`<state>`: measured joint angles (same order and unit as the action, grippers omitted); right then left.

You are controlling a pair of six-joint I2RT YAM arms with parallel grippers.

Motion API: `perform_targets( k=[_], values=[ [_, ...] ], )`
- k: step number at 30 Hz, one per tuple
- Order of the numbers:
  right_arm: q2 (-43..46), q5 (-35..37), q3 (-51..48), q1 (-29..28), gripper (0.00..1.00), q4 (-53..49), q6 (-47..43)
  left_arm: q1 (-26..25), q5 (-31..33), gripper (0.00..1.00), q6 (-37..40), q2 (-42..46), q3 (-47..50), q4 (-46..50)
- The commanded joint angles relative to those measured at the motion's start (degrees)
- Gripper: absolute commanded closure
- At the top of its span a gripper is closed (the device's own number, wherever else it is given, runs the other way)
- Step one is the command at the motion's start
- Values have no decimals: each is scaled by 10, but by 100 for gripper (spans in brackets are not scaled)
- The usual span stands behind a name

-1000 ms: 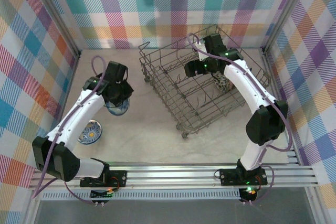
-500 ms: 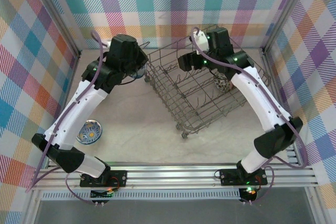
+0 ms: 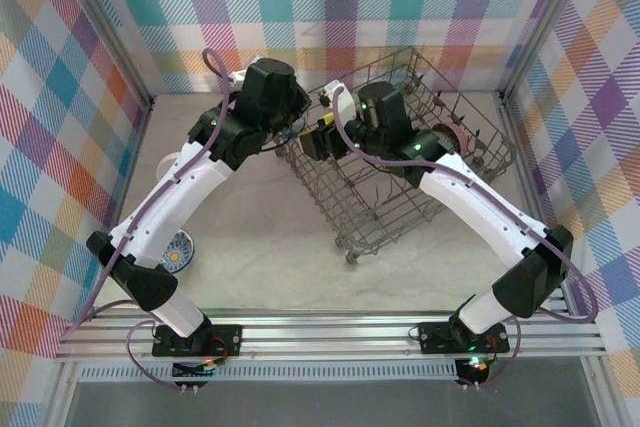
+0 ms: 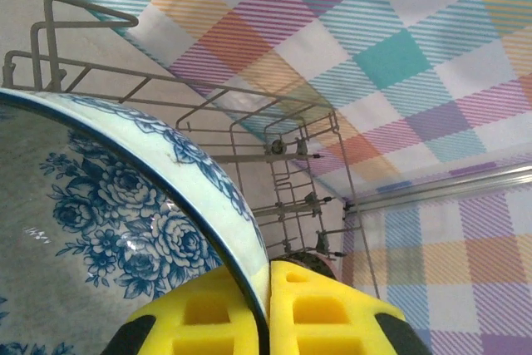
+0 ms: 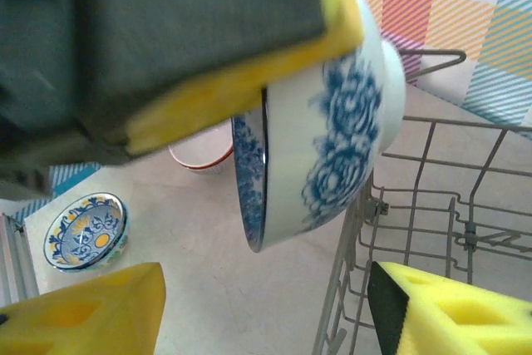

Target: Load the bowls into the dish rack

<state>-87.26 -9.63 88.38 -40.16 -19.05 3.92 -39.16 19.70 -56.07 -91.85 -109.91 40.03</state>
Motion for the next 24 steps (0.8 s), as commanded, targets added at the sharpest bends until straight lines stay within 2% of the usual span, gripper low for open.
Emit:
perform_targets(
  k=[1,5,12,24],
  values=[
    [20,33,-29,-5,36,97,44,-14,30,100,-15,-1,-34,-42],
    [20,88,-51,-11,37,140,64,-19,39,100,-43,-7,-27,-47],
    [31,161,-91,-13,44,218,88,-22,37,100,-53,-23,-45,-37],
    [-1,276,-83,-24,60,222,105,-22,45,100,-69,-35,-53,-33]
  ],
)
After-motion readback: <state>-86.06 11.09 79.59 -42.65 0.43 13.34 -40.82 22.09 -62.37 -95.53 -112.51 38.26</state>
